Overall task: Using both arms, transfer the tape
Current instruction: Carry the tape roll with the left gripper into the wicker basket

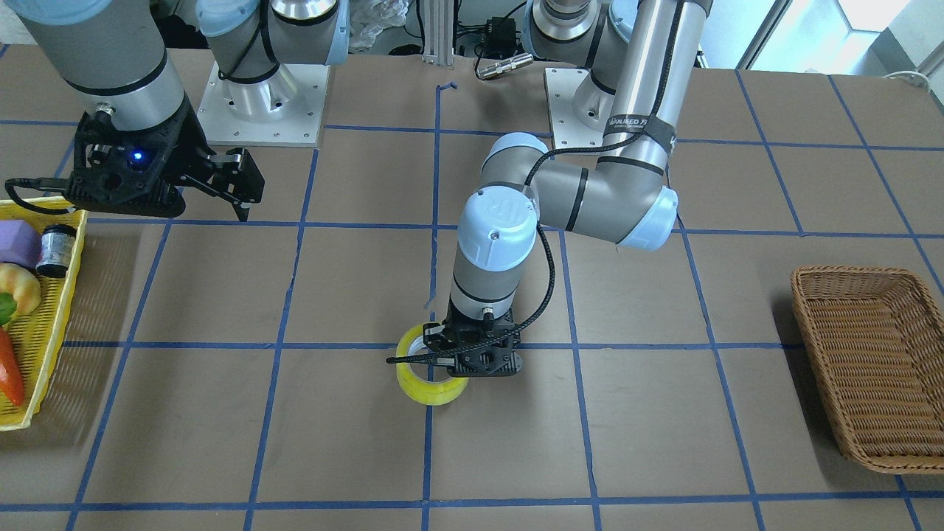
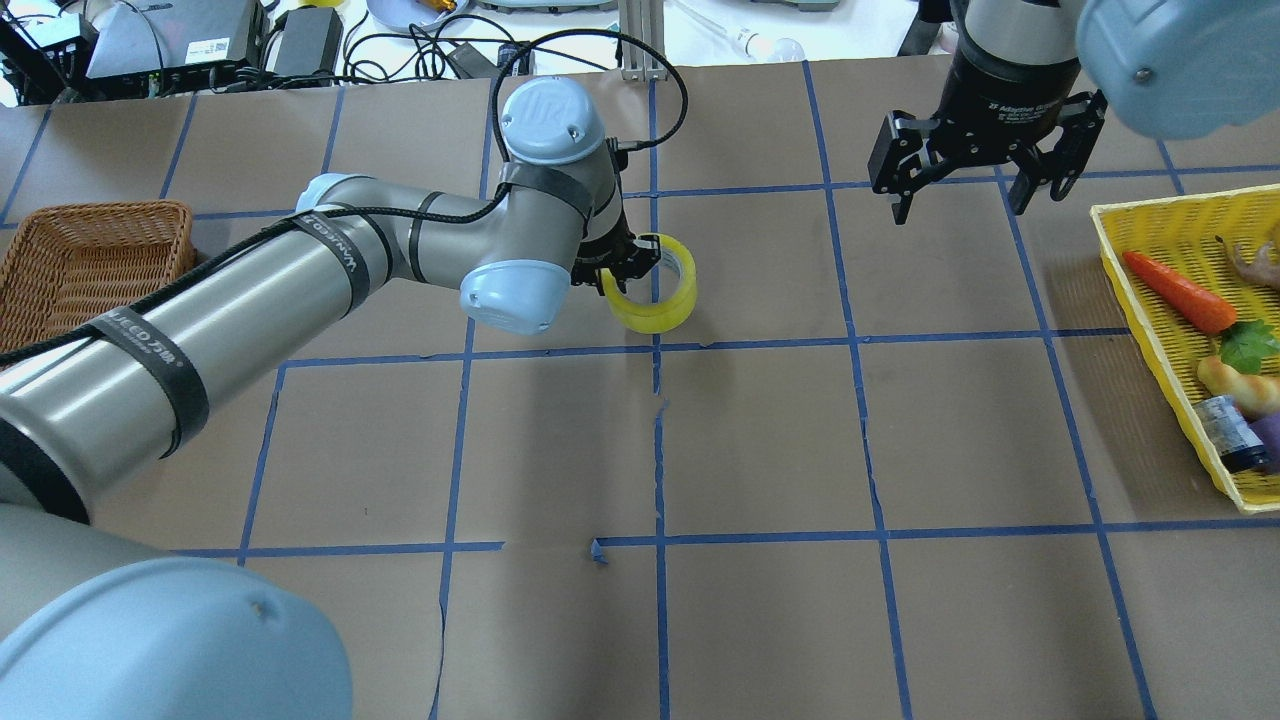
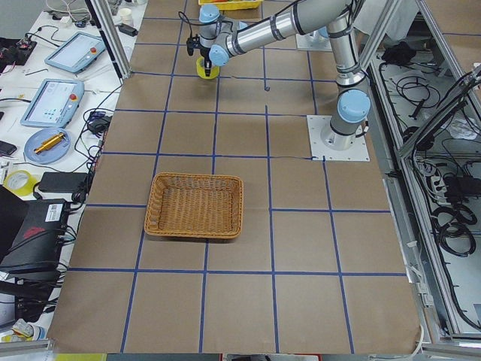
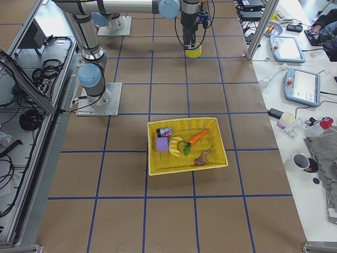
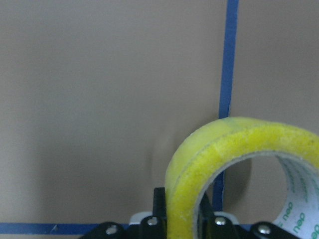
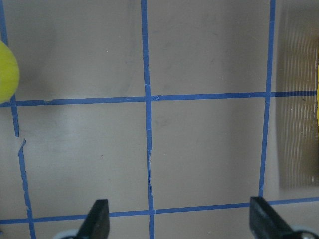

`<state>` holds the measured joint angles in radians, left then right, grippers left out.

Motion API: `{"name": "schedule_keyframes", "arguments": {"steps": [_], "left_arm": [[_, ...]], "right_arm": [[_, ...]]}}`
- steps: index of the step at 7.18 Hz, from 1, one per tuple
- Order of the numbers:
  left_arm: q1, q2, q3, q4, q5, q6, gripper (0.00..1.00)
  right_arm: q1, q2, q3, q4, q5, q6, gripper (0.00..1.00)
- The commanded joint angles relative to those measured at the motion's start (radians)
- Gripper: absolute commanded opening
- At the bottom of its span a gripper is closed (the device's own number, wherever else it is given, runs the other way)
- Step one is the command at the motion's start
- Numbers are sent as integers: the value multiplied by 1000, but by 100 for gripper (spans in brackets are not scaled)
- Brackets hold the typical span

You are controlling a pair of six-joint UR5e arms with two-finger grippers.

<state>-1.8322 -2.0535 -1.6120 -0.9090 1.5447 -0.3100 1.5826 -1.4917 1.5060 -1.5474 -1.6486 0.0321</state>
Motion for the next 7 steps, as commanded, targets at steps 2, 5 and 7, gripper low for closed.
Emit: {"name": "schedule_keyframes", "arguments": {"steps": [2, 5, 7], "left_arm": [[239, 125, 197, -357, -3, 297, 4], [587, 148, 222, -456, 0, 611, 4], [805, 122, 239, -455, 2, 905, 4]], "right_arm": [[0, -2, 0, -5, 13, -1, 100], [4, -4, 5, -3, 35, -3, 100], [2, -2, 5, -5, 33, -3, 100]]}}
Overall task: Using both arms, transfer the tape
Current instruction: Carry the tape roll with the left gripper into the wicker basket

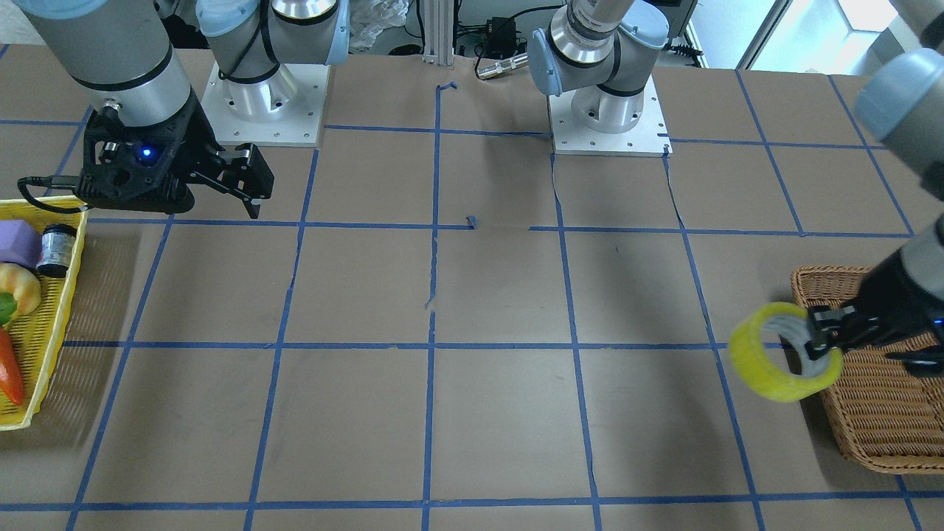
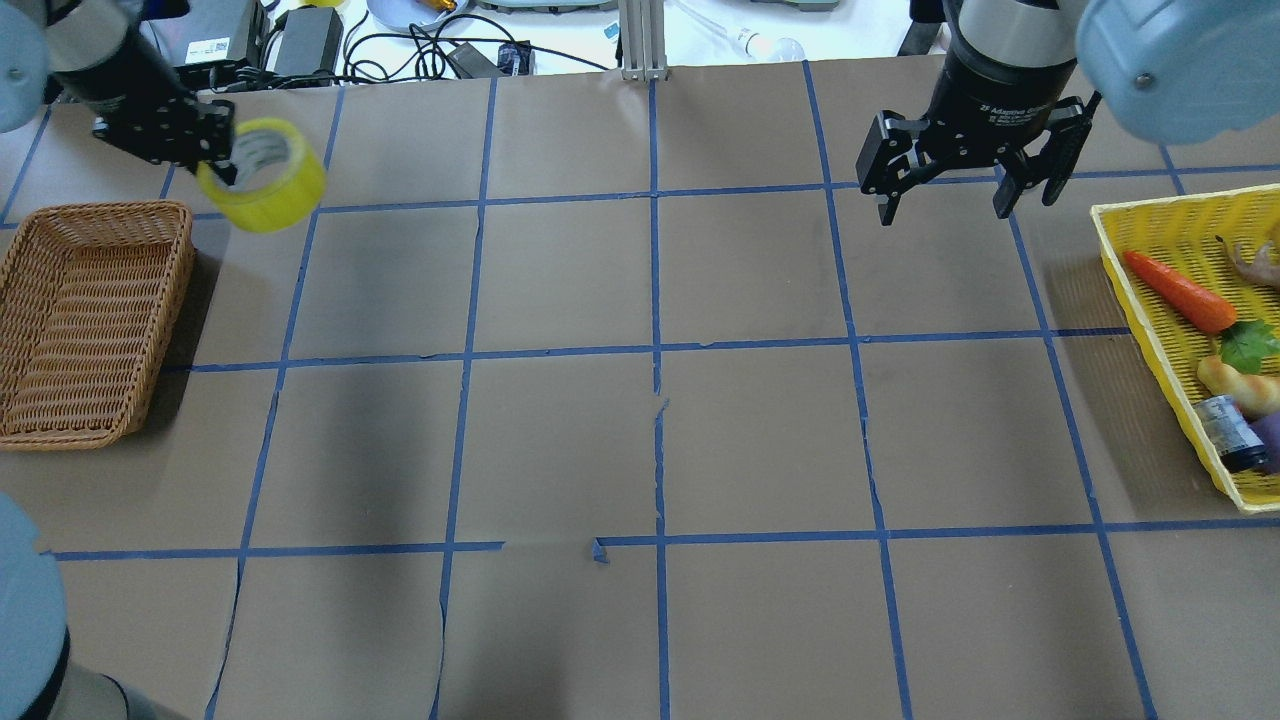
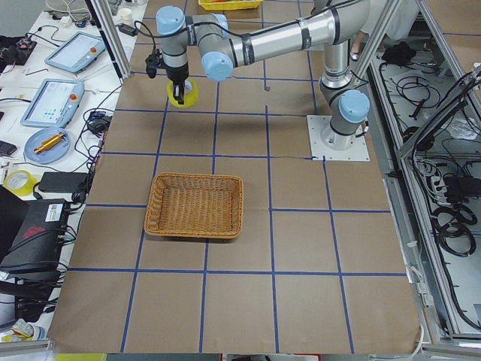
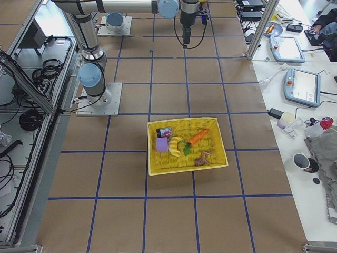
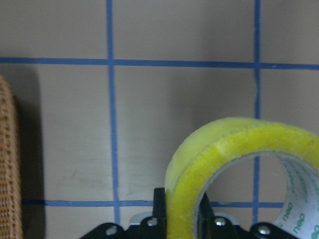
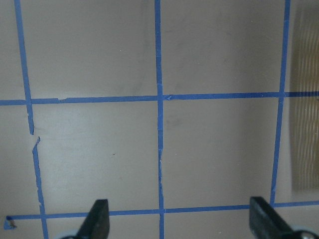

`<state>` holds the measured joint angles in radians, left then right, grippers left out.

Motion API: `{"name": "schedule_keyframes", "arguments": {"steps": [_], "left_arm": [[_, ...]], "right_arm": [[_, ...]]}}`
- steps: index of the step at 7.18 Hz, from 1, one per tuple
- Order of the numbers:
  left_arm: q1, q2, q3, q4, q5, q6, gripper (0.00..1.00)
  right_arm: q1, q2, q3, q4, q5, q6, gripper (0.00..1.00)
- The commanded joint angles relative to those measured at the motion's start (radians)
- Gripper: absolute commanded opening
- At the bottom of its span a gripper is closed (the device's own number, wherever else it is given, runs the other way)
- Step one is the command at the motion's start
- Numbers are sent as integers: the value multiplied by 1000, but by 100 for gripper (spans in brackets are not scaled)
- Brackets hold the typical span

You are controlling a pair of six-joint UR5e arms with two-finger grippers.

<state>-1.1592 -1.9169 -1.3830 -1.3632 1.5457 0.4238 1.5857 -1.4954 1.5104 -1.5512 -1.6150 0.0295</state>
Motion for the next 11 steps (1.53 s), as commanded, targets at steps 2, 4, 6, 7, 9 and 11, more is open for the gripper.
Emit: {"name": "schedule_keyframes", "arguments": {"steps": [2, 4, 6, 7, 9, 11], "left_arm": [[272, -86, 12, 82, 4, 382, 4], [369, -178, -1, 192, 1, 531, 4], [380, -267, -8, 282, -2, 543, 4], [380, -290, -7, 285, -10, 538, 4], [377, -292, -4, 288, -16, 512, 56], [319, -230, -1, 260, -9, 437, 95]], "right_arm": [[0, 0, 1, -6, 1, 1, 100], [0, 0, 1, -4, 1, 0, 100], [0, 1, 1, -7, 0, 0, 100], [0, 1, 1, -6, 1, 0, 100], [0, 0, 1, -6, 1, 0, 100], [0, 0, -2, -9, 0, 0, 100]]}}
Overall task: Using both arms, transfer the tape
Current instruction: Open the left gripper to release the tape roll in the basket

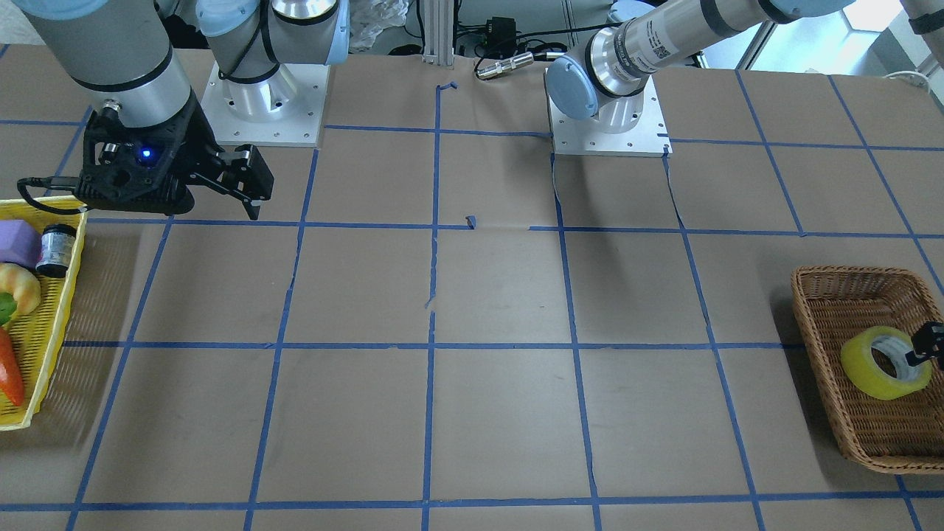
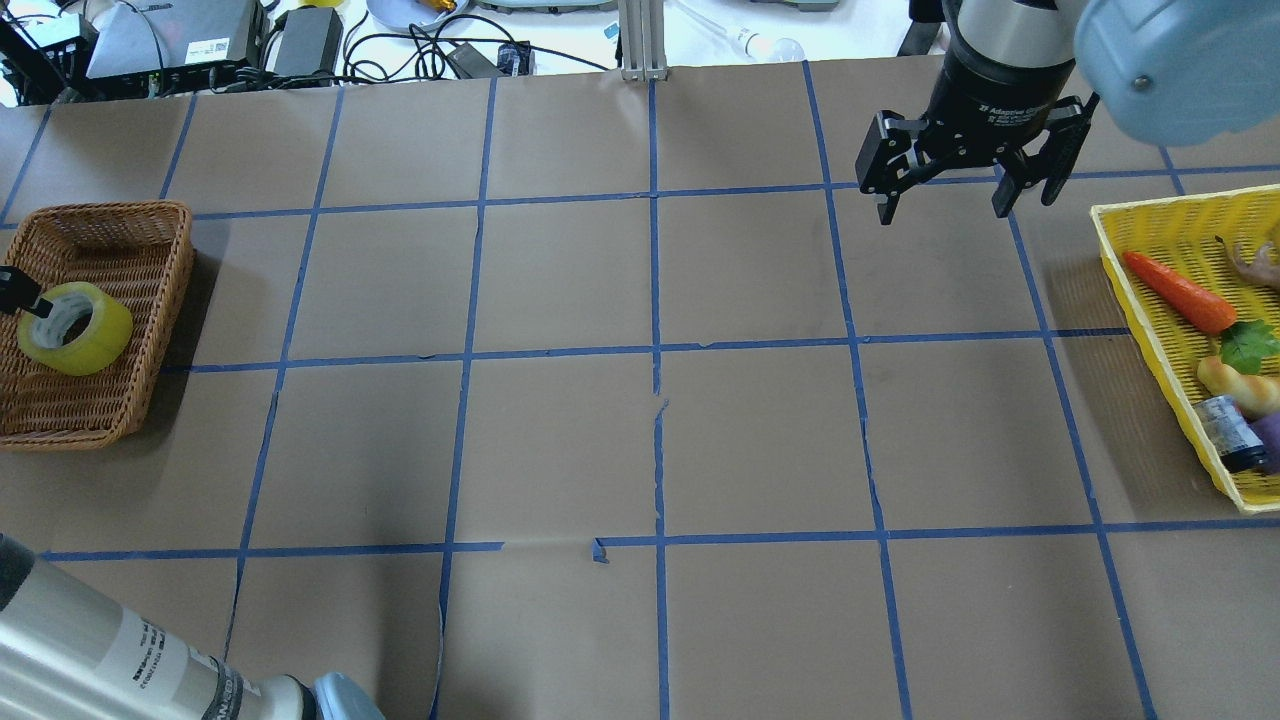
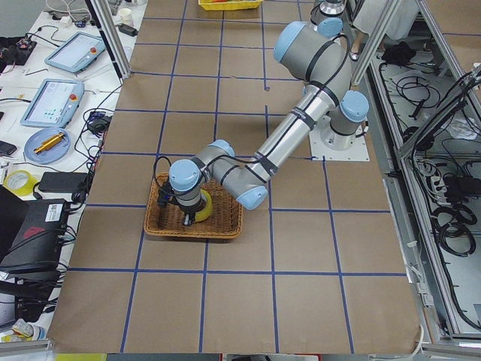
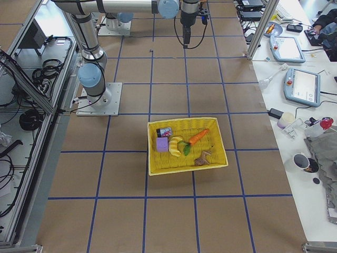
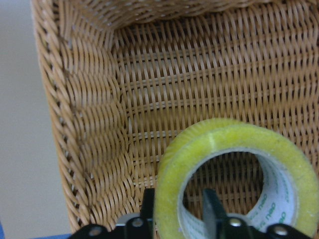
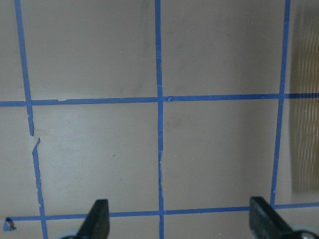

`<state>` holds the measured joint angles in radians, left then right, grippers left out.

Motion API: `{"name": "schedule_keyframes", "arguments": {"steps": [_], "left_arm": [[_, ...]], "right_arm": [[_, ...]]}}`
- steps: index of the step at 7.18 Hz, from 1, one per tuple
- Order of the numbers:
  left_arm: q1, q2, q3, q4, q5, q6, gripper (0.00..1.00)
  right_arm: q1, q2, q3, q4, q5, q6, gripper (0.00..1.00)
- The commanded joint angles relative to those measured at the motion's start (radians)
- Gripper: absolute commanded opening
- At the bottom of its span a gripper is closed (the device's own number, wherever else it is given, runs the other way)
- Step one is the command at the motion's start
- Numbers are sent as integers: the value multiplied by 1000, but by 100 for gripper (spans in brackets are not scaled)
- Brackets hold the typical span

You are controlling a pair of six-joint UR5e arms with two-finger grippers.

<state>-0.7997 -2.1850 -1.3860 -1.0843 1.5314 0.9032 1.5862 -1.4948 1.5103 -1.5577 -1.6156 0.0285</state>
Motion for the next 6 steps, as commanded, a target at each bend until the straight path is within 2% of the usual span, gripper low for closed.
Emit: {"name": "schedule_keyframes", "arguments": {"steps": [1, 2, 3, 4, 6], "left_arm": [[-128, 101, 10, -28, 25, -70, 93], [-229, 181, 13, -117, 79, -228, 93], [-325, 264, -2, -188, 79, -283, 93], [-422, 330, -8, -251, 87, -463, 94], [-634, 437, -83, -295, 76, -788, 97]], "right_arm": [[0, -1, -4, -2, 2, 4, 100], [0, -2, -2, -2, 3, 1, 100], [0, -4, -4, -2, 12, 1, 100], [0, -4, -4, -2, 29, -1, 100], [-2, -2, -9, -2, 28, -2, 100]]}}
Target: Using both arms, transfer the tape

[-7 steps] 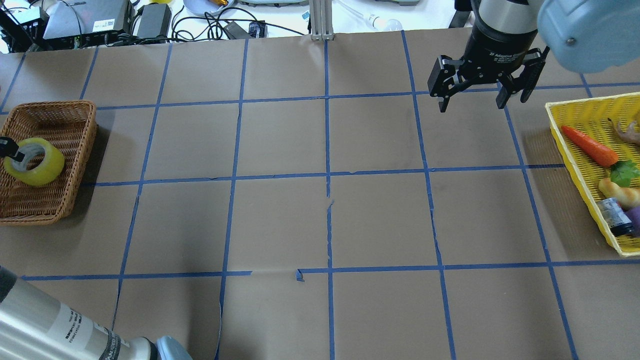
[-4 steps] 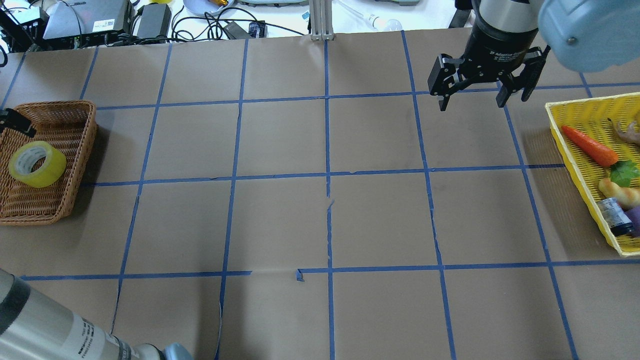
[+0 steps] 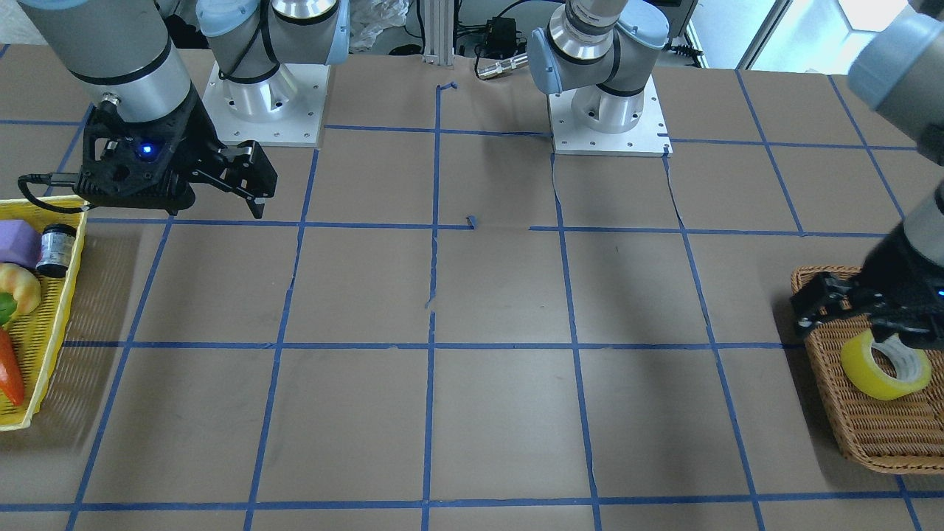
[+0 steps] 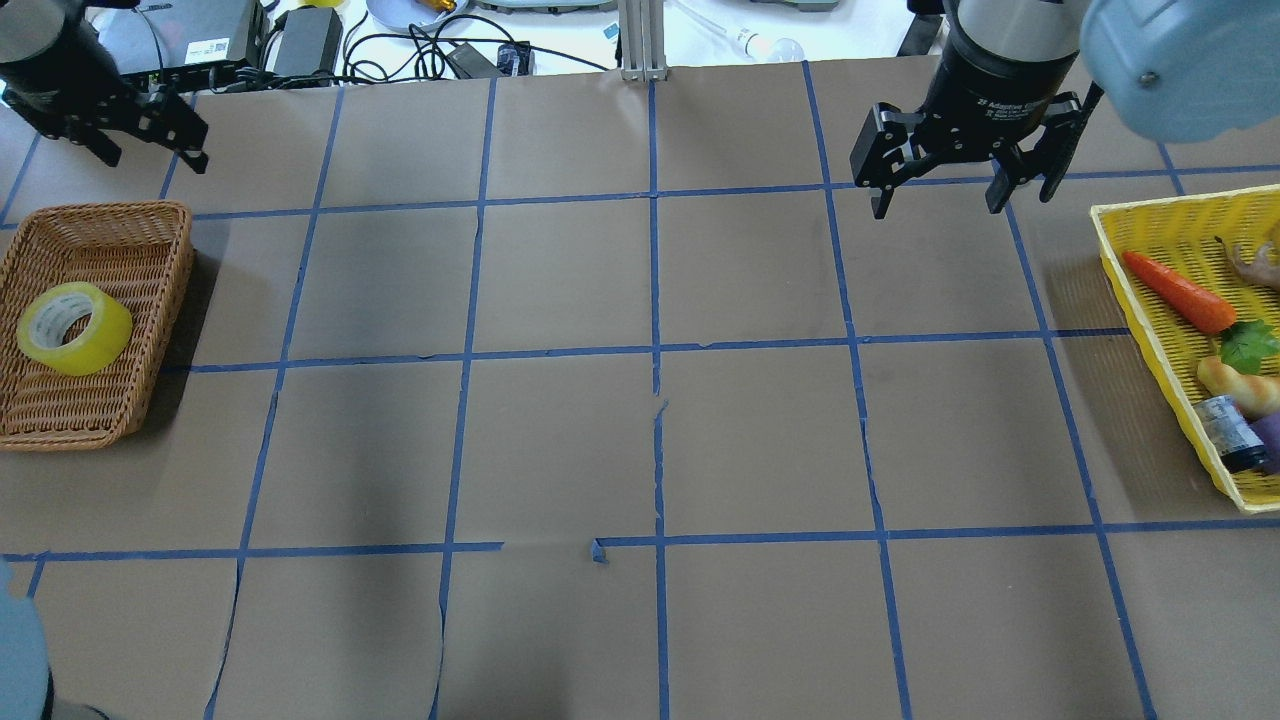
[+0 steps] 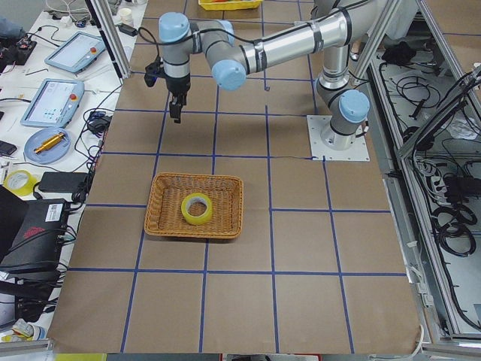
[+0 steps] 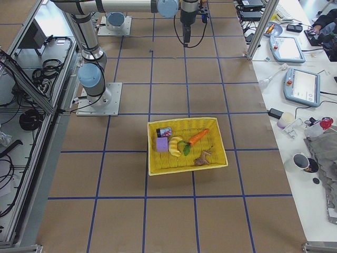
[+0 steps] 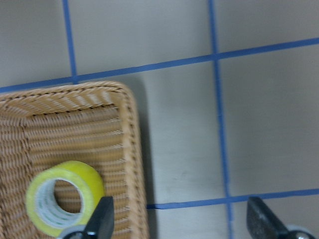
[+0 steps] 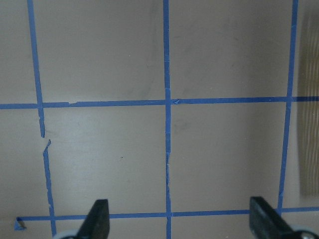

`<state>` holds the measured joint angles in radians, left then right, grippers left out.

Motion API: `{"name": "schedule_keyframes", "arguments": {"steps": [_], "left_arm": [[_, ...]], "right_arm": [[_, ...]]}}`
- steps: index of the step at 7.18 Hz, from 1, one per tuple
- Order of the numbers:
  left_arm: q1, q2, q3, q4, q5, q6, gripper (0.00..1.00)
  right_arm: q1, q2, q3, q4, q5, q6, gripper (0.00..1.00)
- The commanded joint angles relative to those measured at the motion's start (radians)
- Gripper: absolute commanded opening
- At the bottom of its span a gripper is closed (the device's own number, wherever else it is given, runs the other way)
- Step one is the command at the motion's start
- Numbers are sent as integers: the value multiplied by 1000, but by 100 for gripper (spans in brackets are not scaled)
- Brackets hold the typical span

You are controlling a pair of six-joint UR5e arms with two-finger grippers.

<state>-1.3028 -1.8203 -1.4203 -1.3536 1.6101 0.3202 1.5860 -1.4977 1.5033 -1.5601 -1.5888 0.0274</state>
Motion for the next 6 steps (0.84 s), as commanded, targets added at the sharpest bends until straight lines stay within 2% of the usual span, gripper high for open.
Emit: {"name": "schedule_keyframes", "arguments": {"steps": [1, 3, 4, 5, 6], "left_arm": [[-209, 137, -101, -25, -3, -302, 100], [-243, 234, -150, -30, -1, -319, 100], [-239, 261, -134, -57, -13, -319, 100], [-222, 280, -152, -141, -10, -308, 100], [-214, 283, -152, -157, -21, -322, 100]], "right_arm": [[-3, 1, 0, 0, 0, -1, 100], [-1, 1, 5, 0, 0, -1, 100], [-1, 1, 5, 0, 0, -1, 100], [-1, -1, 3, 0, 0, -3, 100], [-1, -1, 5, 0, 0, -6, 100]]}}
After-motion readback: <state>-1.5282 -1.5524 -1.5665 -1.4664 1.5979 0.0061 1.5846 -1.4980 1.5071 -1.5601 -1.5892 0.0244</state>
